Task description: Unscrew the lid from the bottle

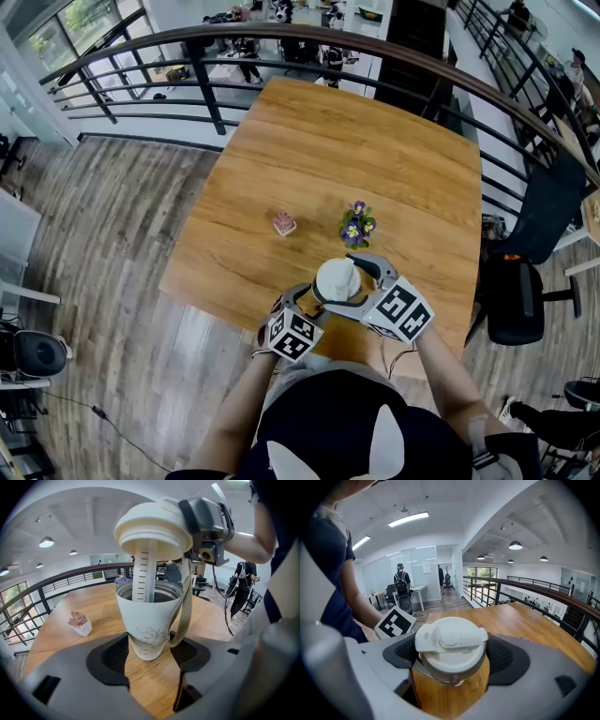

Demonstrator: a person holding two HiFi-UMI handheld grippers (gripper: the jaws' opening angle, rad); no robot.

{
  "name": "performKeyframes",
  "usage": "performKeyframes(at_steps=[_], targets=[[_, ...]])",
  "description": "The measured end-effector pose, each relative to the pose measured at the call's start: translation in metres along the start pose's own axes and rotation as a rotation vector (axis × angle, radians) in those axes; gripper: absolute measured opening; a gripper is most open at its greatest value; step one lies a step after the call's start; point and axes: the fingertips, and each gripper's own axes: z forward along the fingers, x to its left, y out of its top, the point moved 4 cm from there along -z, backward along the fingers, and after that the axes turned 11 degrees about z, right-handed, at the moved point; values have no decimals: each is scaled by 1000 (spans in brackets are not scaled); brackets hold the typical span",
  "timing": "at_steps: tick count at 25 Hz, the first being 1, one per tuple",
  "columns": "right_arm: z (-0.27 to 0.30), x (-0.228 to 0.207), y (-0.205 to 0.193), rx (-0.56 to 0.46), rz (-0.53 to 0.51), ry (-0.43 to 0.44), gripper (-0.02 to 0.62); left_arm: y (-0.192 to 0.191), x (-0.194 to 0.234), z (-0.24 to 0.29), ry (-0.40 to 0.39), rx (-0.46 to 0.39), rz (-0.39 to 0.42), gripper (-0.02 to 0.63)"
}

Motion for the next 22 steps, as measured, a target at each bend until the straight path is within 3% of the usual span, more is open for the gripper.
performKeyframes(at_steps=[9, 22], targets=[[-18, -7, 11, -72, 79, -34, 445, -2, -1, 1, 21, -5, -39, 281], [-46, -27, 15, -215, 401, -70, 445, -1, 0, -9, 67, -10, -42, 281]])
